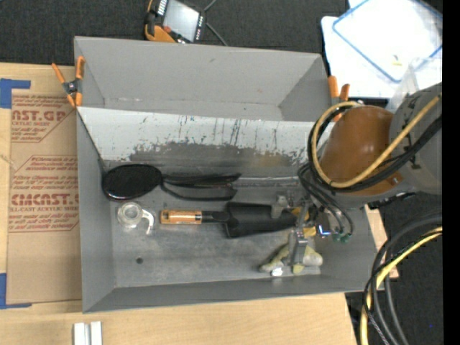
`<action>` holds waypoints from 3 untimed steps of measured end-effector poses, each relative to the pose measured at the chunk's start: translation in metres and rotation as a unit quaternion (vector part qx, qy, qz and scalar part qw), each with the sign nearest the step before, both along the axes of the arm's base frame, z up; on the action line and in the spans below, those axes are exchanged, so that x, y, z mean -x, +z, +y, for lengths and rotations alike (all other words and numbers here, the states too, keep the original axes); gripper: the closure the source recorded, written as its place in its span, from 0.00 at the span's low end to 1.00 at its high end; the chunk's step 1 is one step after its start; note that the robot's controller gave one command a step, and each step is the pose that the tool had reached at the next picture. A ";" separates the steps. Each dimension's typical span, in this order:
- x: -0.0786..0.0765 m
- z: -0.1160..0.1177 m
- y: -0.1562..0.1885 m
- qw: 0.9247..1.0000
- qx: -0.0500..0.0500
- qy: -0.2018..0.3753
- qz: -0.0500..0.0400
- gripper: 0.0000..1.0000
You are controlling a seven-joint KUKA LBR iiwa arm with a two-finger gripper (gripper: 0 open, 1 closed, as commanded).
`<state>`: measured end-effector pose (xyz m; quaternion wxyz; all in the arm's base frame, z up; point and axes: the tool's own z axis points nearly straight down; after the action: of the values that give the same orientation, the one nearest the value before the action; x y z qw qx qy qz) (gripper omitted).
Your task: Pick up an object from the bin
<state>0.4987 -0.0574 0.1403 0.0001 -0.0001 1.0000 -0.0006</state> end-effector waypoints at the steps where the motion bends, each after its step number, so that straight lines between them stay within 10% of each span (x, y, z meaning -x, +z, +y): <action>1: 0.000 0.000 0.000 1.000 0.000 0.000 0.000 0.00; 2: -0.012 0.029 -0.029 0.985 0.000 0.172 0.000 0.00; 3: -0.004 -0.001 -0.061 0.968 0.000 0.250 0.000 1.00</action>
Offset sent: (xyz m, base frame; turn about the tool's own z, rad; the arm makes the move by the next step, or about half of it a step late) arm 0.0131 0.0325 -0.0328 -0.3984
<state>0.5024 -0.0588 0.0788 0.0000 -0.2502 0.9682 -0.0008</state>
